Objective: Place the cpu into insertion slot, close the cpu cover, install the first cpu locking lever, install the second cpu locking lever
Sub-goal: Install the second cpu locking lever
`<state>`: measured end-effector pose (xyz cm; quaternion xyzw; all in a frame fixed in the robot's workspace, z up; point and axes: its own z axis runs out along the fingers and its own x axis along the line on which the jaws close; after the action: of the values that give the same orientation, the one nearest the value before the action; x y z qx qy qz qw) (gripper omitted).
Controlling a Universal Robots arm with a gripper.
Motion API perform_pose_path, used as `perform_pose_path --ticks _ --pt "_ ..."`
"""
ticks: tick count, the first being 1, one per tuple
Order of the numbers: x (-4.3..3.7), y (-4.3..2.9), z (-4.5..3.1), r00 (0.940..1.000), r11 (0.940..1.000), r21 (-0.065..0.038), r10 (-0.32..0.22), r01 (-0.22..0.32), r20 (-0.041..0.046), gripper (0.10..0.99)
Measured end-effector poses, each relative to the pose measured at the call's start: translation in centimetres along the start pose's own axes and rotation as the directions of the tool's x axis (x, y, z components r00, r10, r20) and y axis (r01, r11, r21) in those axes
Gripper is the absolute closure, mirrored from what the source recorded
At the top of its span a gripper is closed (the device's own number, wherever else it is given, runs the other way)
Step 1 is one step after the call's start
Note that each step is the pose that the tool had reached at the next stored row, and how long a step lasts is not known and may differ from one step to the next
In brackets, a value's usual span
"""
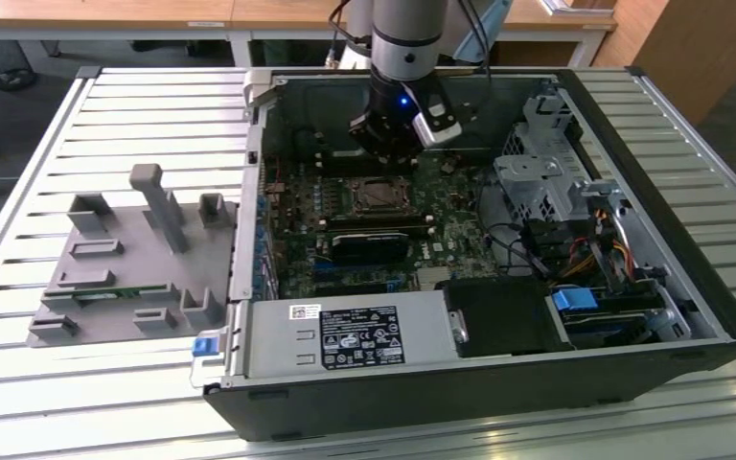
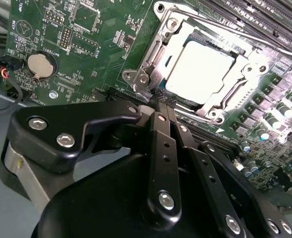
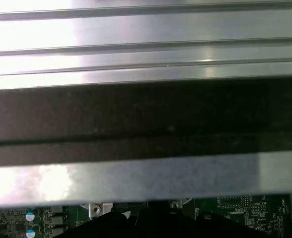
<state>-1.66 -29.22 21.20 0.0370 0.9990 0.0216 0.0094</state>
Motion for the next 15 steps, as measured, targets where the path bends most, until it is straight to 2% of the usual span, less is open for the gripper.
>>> perform_pose_path --ticks 15 --pt "-0.04 -0.43 -0.13 1.0 1.0 0.0 0.0 0.0 0.0 0.98"
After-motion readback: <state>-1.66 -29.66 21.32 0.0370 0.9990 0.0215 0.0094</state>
